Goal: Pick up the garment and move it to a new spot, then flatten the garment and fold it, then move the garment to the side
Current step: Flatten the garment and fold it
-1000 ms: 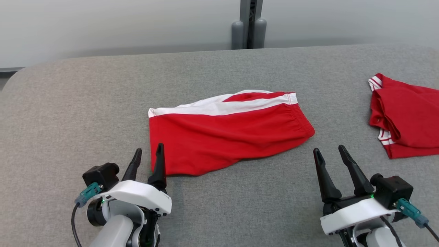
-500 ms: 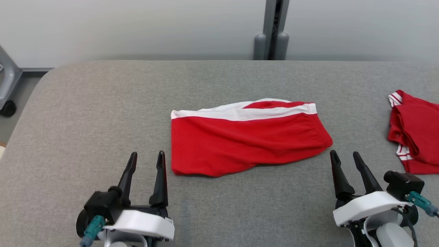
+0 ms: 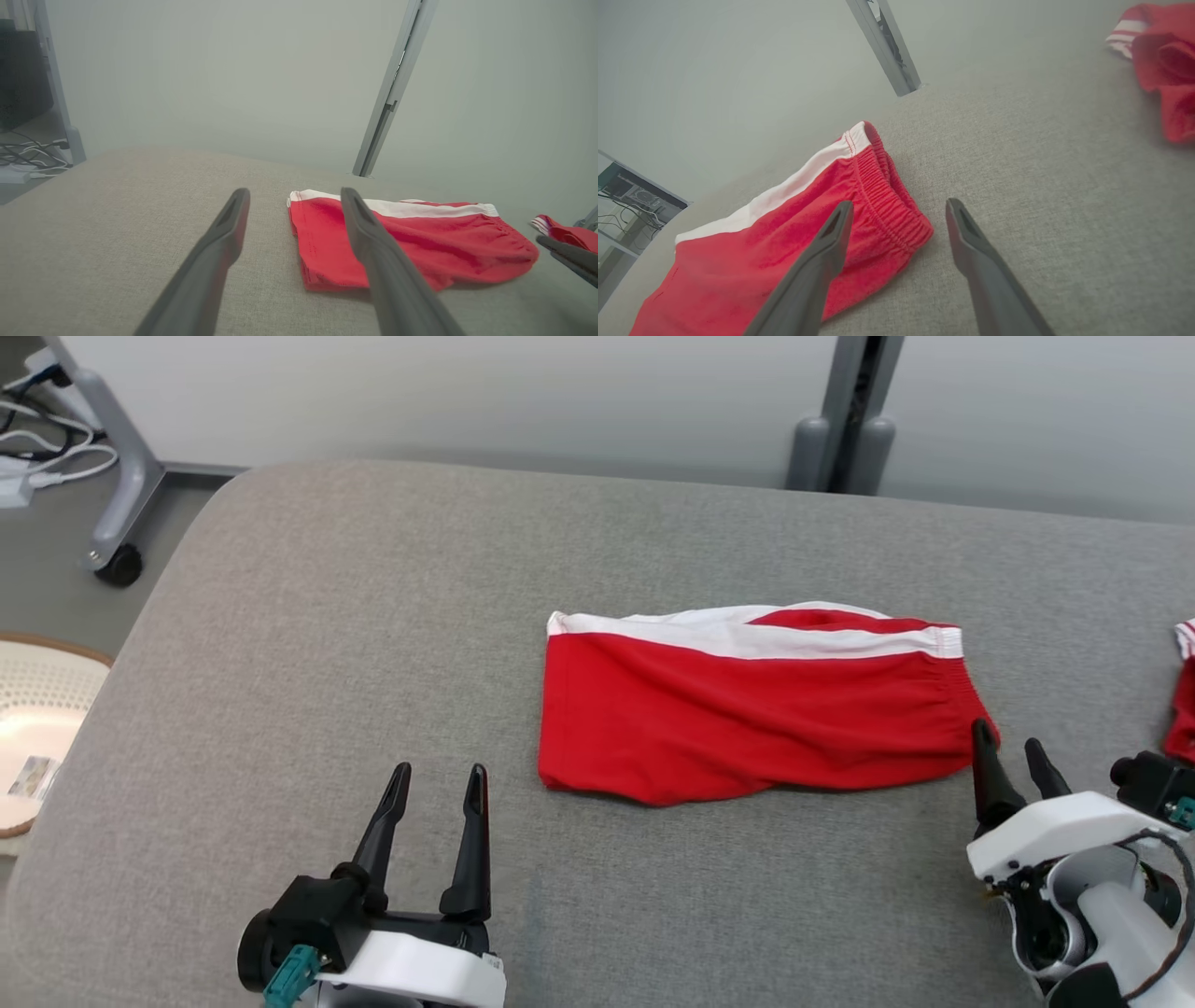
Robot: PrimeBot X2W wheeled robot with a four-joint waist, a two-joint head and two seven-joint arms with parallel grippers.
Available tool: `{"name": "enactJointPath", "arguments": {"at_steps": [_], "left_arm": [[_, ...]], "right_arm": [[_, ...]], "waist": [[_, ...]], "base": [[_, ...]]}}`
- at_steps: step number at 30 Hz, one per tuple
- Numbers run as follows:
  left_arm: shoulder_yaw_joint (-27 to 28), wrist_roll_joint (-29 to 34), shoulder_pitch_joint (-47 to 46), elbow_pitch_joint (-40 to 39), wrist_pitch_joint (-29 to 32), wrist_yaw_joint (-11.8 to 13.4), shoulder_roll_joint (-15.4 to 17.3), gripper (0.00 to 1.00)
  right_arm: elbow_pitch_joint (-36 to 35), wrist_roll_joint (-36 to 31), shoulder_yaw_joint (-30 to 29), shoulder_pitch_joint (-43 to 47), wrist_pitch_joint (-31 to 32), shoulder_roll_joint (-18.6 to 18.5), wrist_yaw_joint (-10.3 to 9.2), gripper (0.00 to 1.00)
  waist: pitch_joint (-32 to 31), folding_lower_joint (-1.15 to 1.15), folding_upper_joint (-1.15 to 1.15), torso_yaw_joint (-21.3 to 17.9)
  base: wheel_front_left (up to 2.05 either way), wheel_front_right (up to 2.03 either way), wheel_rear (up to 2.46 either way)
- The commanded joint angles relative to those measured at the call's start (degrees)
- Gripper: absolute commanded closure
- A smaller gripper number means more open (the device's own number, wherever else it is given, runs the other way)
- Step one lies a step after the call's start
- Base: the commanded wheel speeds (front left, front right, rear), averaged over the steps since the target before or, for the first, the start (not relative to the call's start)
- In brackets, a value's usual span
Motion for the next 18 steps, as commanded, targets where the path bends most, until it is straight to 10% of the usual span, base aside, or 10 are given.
{"name": "enactJointPath", "arguments": {"at_steps": [1, 14, 15, 18], "left_arm": [[0.1, 0.4, -0.5, -0.3, -0.2, -0.3, 0.2, 0.0], [-1.1, -0.4, -1.7, -0.9, -0.2, 0.9, 0.0, 0.0], [-1.2, -0.5, -1.8, -1.0, -0.2, 1.1, 0.0, 0.0], [-1.3, -0.4, -2.0, -1.1, -0.2, 1.2, 0.0, 0.0]], "right_arm": [[1.6, 1.8, 0.4, -1.2, 0.2, -0.5, 0.01, 0.0], [10.4, 16.5, 2.9, -5.7, 4.5, -0.1, 0.02, 0.05], [10.2, 17.2, 3.2, -5.8, 4.5, 0.0, 0.03, 0.53], [9.1, 19.2, 4.4, -5.9, 4.2, -0.2, 0.05, 1.0]], "waist": [[1.0, 0.0, 0.0, 1.2], [2.6, 0.0, 0.0, 4.5], [2.6, 0.0, 0.0, 4.5], [2.8, 0.0, 0.0, 4.3]], "base": [[0.0, 0.0, 0.0], [0.0, 0.0, 0.0], [0.0, 0.0, 0.0], [0.0, 0.0, 0.0]]}}
